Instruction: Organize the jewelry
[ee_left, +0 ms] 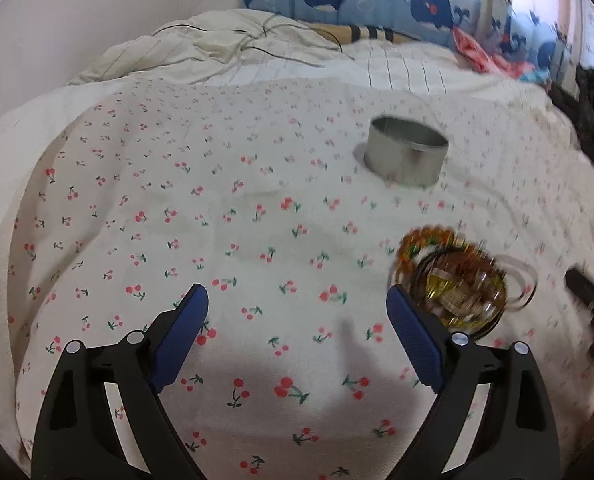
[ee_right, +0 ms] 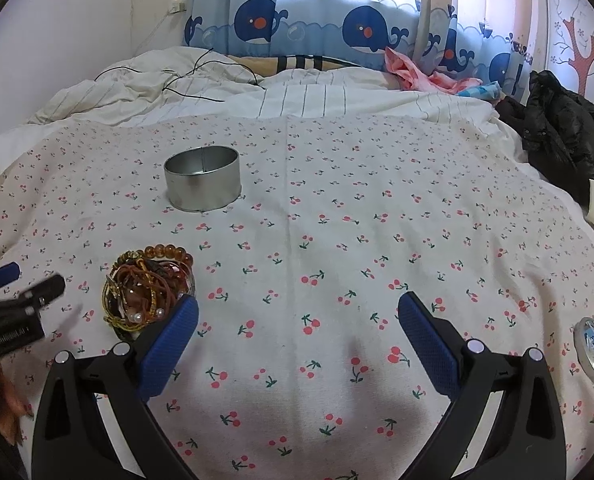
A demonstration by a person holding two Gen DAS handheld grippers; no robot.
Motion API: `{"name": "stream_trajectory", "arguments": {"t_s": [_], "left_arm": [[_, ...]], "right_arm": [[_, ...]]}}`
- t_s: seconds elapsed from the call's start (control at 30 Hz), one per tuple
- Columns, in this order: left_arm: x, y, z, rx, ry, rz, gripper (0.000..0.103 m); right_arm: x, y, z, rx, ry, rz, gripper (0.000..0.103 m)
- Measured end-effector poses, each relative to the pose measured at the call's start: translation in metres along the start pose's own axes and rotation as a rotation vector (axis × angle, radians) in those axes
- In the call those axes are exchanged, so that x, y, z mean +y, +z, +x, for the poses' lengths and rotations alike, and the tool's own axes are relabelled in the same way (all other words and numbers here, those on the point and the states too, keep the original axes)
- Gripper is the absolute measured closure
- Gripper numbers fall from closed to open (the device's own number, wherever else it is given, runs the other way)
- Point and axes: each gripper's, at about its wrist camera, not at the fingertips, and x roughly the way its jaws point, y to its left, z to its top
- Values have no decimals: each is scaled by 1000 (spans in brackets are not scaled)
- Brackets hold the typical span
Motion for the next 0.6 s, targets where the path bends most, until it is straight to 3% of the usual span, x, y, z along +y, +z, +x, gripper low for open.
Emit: {"name": "stream_trajectory", "arguments": {"t_s": [0.23,0.3,0.5,0.6], "left_arm": [[-8,38,-11,-128,101,41,14],[-8,45,-8,-130,110,50,12],[-12,40,10,-58,42,61,8],[-19,38,9,-71,53,105,8]], "right_arm": [[-2,2,-3,0,21,18,7],[-3,2,-3,3,26,18,7],[1,1,-3,2,43,0,7],[5,0,-4,2,65,-13,7]]}}
